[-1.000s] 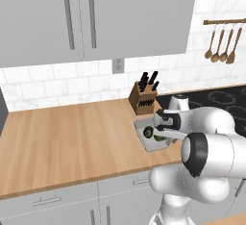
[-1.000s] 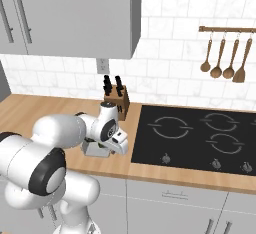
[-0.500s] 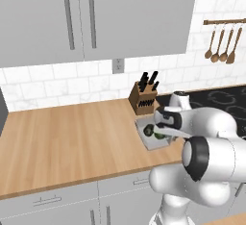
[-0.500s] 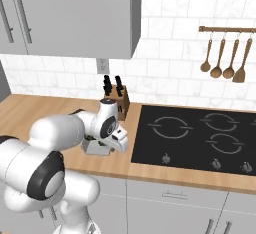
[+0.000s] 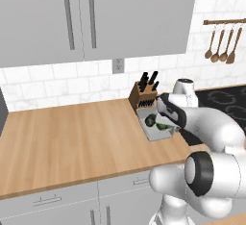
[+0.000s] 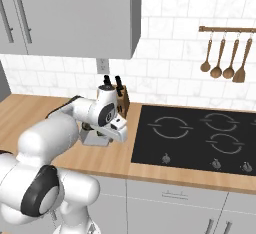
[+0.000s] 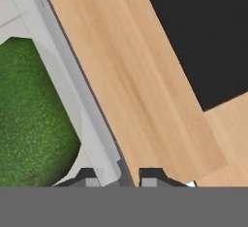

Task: Take the meat container that has the steak and place it on the second highest rack of the freezer. Then take the vegetable container that has the cucumber and avocado and place it on the highest rack of the freezer.

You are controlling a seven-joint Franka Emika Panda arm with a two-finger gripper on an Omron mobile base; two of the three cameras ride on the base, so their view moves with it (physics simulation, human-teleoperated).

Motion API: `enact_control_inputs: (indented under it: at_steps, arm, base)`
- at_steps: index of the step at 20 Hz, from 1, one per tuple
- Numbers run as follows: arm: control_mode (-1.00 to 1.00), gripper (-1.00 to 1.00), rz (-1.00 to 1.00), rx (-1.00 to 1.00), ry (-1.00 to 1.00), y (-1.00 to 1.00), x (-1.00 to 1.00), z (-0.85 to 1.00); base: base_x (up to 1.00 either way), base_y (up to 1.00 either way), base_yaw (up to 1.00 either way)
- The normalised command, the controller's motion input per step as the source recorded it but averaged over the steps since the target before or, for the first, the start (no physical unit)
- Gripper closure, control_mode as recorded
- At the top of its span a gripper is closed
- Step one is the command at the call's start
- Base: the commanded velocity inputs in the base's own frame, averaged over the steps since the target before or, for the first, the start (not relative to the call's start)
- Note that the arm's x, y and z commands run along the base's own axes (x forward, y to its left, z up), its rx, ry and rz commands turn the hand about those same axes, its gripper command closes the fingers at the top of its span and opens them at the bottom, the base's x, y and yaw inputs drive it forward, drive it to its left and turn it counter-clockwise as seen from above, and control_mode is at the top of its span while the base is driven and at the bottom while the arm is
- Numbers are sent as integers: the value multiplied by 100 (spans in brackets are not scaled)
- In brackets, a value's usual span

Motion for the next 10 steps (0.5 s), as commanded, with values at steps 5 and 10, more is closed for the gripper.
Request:
enact_control_inputs:
  at_steps: [5,10]
  arm:
    - [-100,100,0,6,0,0,-45,80]
    - [-100,100,1,1,0,0,-76,51]
  base:
    - [0,0,0]
    - [0,0,0]
